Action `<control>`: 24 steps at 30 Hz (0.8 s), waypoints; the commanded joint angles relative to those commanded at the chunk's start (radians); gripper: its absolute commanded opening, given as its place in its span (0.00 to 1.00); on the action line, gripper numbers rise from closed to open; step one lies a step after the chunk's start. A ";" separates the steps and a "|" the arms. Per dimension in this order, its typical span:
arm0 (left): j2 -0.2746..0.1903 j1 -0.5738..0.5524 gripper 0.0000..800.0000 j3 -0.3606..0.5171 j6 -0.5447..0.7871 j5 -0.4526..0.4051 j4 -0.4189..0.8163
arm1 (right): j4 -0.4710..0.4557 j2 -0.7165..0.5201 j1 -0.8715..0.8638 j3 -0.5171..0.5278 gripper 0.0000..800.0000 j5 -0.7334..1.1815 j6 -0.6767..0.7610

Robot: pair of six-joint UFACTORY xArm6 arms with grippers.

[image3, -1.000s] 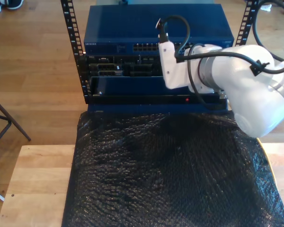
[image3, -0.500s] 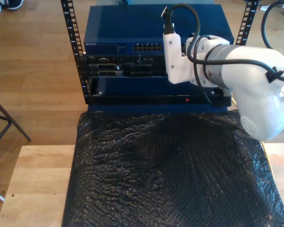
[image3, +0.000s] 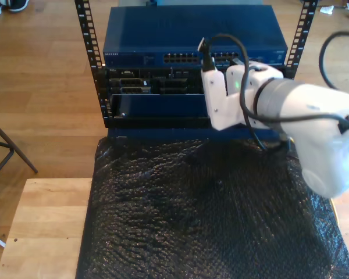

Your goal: Grab the cable and plug it in

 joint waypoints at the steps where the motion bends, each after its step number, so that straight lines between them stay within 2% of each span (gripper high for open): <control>1: 0.000 0.000 1.00 0.000 0.000 0.000 0.000 | 0.002 0.005 -0.008 0.003 0.00 -0.025 -0.020; 11: 0.000 0.000 1.00 0.000 0.000 0.000 0.000 | 0.009 0.038 -0.012 0.031 0.00 -0.038 -0.018; 21: 0.000 0.000 1.00 0.000 0.000 0.000 0.000 | 0.008 0.078 -0.034 -0.008 0.00 -0.044 -0.017; 24: 0.000 0.000 1.00 0.000 0.000 0.000 0.000 | 0.009 0.141 -0.048 -0.005 0.00 -0.160 -0.018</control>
